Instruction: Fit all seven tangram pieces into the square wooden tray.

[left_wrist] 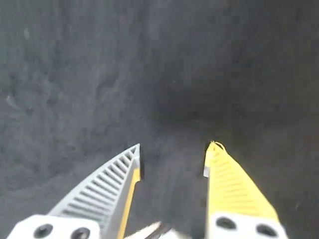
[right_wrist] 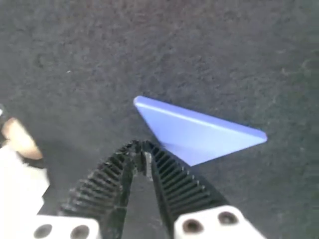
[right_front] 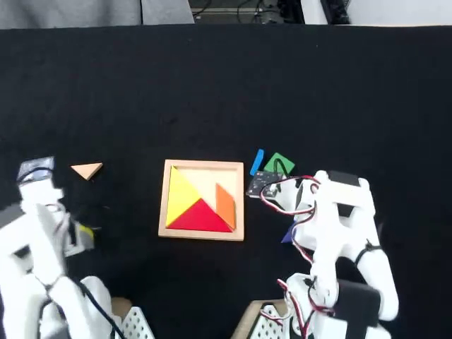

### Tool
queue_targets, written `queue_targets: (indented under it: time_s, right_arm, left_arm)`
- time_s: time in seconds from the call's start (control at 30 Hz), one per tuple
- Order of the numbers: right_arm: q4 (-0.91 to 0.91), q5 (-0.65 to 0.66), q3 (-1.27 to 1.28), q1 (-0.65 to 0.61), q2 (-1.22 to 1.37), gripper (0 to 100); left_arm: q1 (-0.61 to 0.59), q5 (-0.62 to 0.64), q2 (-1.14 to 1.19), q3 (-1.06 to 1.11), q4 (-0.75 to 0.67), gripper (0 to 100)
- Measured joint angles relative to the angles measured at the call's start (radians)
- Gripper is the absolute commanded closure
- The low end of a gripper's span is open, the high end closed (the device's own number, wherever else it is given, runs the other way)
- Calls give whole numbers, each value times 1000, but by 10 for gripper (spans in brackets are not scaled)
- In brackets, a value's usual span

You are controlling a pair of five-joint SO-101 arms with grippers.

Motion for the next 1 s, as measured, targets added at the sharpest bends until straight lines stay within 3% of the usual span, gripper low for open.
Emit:
queue_targets:
  time_s: [0.23, 0.43, 0.63, 0.77, 0.87, 1.0]
  right_arm:
    - [-72, 0, -15, 32, 114, 988]
    - [-138, -57, -103, 77, 192, 987]
    - [-167, -135, -216, 51, 218, 987]
    - [-172, -146, -261, -2, 247, 987]
    - [-176, -192, -272, -43, 259, 987]
    - [-198, -379, -299, -64, 242, 987]
  left_arm:
    - [377, 236, -298, 8, -94, 791]
    - [680, 439, -410, -2, -276, 791]
    - [727, 643, -420, 157, -559, 791]
    - [729, 678, -425, 325, -744, 791]
    - [729, 683, -425, 359, -806, 791]
    - [729, 683, -427, 365, -825, 791]
